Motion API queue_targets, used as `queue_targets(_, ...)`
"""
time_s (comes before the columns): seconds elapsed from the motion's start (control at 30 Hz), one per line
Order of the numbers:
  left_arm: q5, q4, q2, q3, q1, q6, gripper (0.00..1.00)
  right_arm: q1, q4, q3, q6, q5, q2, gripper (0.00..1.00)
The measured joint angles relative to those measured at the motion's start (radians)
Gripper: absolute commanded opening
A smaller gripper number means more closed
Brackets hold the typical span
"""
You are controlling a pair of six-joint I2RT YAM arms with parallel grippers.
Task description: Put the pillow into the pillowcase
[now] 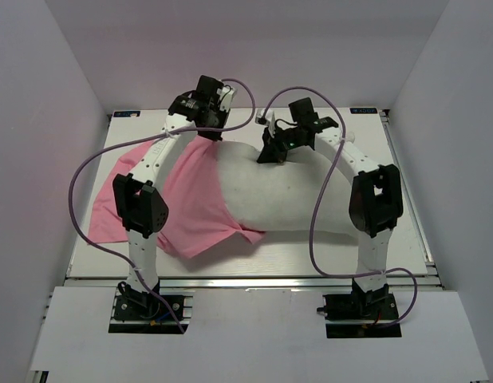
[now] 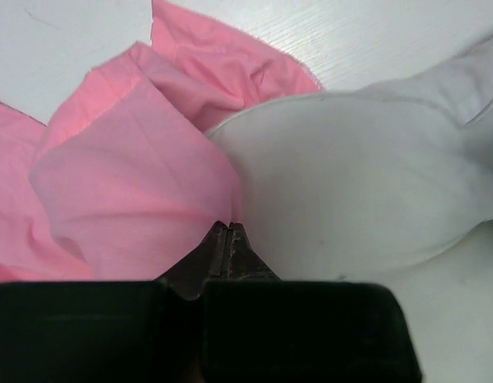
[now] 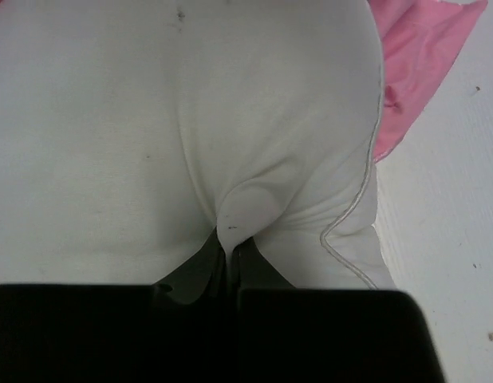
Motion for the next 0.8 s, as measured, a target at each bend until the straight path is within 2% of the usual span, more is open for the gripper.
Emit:
queue_targets(0.13, 0.005, 0.037, -0.051, -0.004, -0.027, -0.011, 0.0, 0.023, 0.148, -0.187, 0.097, 0.066, -0.143, 0.0)
queue_targets(0.3, 0.028, 0.084, -0.159, -0.032, -0.084, -0.039, 0.0, 0.037, 0.463, -0.536, 0.273, 0.195, -0.487, 0.0)
queue_targets(0.47, 0.073, 0.143, -0.266, -0.062, -0.155, -0.063, 0.0, 0.068, 0.636, -0.699, 0.367, 0.216, -0.747, 0.0)
queue_targets(0.63, 0.109, 0.2, -0.317, -0.071, -0.178, -0.101, 0.0, 0.139, 0.753, -0.792, 0.421, 0.192, -0.869, 0.0)
queue_targets(0.8, 0.168, 0.269, -0.373, -0.16, -0.217, -0.115, 0.0, 0.201, 0.895, -0.886, 0.518, 0.269, -0.861, 0.0)
